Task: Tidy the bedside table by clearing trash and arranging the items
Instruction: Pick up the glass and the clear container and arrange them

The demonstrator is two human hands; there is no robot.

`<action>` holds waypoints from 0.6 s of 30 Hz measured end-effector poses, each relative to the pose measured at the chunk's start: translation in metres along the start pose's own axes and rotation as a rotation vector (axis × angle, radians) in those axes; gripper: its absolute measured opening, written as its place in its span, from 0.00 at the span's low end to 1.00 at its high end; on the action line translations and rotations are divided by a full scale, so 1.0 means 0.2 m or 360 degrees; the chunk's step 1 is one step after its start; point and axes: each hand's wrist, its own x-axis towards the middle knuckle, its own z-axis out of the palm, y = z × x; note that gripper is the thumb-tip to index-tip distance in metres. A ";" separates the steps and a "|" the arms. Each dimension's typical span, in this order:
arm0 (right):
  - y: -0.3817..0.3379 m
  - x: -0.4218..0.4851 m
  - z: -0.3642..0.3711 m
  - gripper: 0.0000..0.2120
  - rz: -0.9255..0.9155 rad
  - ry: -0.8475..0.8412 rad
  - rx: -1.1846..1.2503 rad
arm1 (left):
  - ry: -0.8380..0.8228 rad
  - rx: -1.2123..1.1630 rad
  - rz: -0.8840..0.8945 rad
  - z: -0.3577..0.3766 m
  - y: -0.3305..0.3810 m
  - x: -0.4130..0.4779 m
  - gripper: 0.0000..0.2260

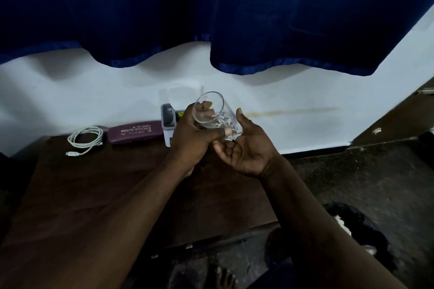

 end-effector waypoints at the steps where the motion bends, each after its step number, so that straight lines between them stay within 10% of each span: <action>1: 0.00 0.01 0.01 0.27 -0.0037 0.0027 0.0044 | -0.0016 0.0041 -0.0001 0.02 -0.01 0.01 0.34; 13: -0.15 0.17 -0.07 0.16 -0.0929 0.0462 -0.0147 | -0.0055 0.0882 0.0144 0.01 -0.01 0.06 0.34; 18: -0.17 0.30 -0.11 0.34 -0.1389 0.1113 -0.0934 | 0.0154 0.1136 0.0272 0.01 -0.01 0.12 0.15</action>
